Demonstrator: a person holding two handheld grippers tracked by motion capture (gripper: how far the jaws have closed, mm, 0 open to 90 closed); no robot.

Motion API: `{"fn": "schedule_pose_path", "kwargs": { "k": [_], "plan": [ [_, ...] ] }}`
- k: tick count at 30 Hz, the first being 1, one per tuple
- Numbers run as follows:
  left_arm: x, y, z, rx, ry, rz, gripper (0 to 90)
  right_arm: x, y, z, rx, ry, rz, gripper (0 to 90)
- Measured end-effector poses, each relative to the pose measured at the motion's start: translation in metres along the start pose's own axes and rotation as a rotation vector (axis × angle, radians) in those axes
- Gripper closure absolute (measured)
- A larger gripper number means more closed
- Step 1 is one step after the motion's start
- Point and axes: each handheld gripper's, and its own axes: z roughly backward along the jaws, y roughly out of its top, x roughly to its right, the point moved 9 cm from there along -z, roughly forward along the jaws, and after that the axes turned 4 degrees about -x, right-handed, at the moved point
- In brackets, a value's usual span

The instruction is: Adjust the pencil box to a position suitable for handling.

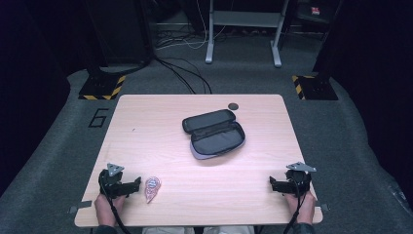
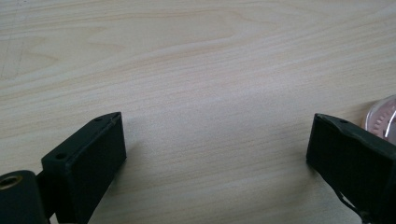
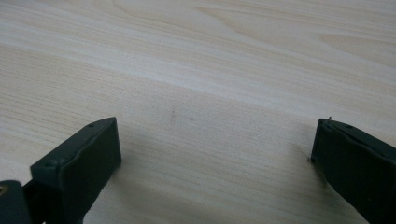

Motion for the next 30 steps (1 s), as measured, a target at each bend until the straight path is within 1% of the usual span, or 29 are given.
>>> {"fn": "schedule_pose_path", "kwargs": {
  "k": [1, 2, 6, 7, 8, 10, 16, 21, 24, 25, 26, 27, 28, 29, 30],
  "plan": [
    [-0.0005, 0.0004, -0.0004, 0.006, 0.004, -0.003, 4.6, 0.0, 0.0, 0.0, 0.0, 0.0, 0.0, 1.1],
    [0.0007, 0.0015, -0.0014, 0.02, 0.002, 0.014, 4.6, -0.0001, 0.0, 0.0, 0.0, 0.0, 0.0, 1.1],
    [0.0006, 0.0014, -0.0013, 0.019, 0.002, 0.013, 4.6, 0.0, 0.0, 0.0, 0.0, 0.0, 0.0, 1.1],
    [0.0012, 0.0021, -0.0018, 0.027, 0.003, 0.024, 4.6, 0.0, 0.0, 0.0, 0.0, 0.0, 0.0, 1.1],
    [0.0003, 0.0014, -0.0012, 0.017, 0.005, 0.01, 4.6, 0.0, 0.0, 0.0, 0.0, 0.0, 0.0, 1.1],
    [0.0007, 0.001, -0.001, 0.016, 0.011, 0.023, 4.6, -0.0001, 0.0, 0.0, 0.002, -0.001, 0.0, 1.1],
    [0.0012, 0.001, -0.0009, 0.018, 0.016, 0.032, 4.5, 0.0, 0.0, 0.0, 0.0, -0.001, 0.0, 1.1],
    [0.0016, 0.0012, -0.0013, 0.018, 0.013, 0.029, 3.4, -0.0004, -0.0003, 0.0003, -0.001, -0.003, -0.004, 1.2],
    [0.0023, 0.0016, -0.0018, 0.022, 0.011, 0.035, 3.0, 0.0, -0.0001, 0.0002, 0.001, -0.002, -0.001, 1.3],
    [0.0025, 0.0015, -0.0019, 0.02, 0.009, 0.032, 3.0, 0.0, -0.0001, 0.0002, 0.001, -0.002, -0.001, 1.3],
    [0.0022, 0.0007, -0.0016, 0.008, 0.005, 0.018, 1.7, 0.0001, -0.0001, 0.0002, 0.0, -0.002, -0.001, 1.3],
    [0.0022, 0.0007, -0.0016, 0.007, 0.005, 0.019, 1.7, 0.0001, -0.0001, 0.0002, 0.0, -0.002, -0.001, 1.3],
    [0.0027, 0.0015, -0.0019, 0.015, 0.002, 0.031, 1.7, 0.0001, -0.0001, 0.0002, -0.001, -0.002, -0.001, 1.3],
    [0.0024, 0.002, -0.0016, 0.025, 0.001, 0.032, 1.8, 0.0001, -0.0001, 0.0003, 0.0, -0.002, -0.001, 1.3],
    [0.0017, 0.0009, -0.0005, 0.014, -0.004, 0.025, 2.0, 0.0001, -0.0001, 0.0003, 0.0, -0.002, -0.001, 1.3]
  ]
}}
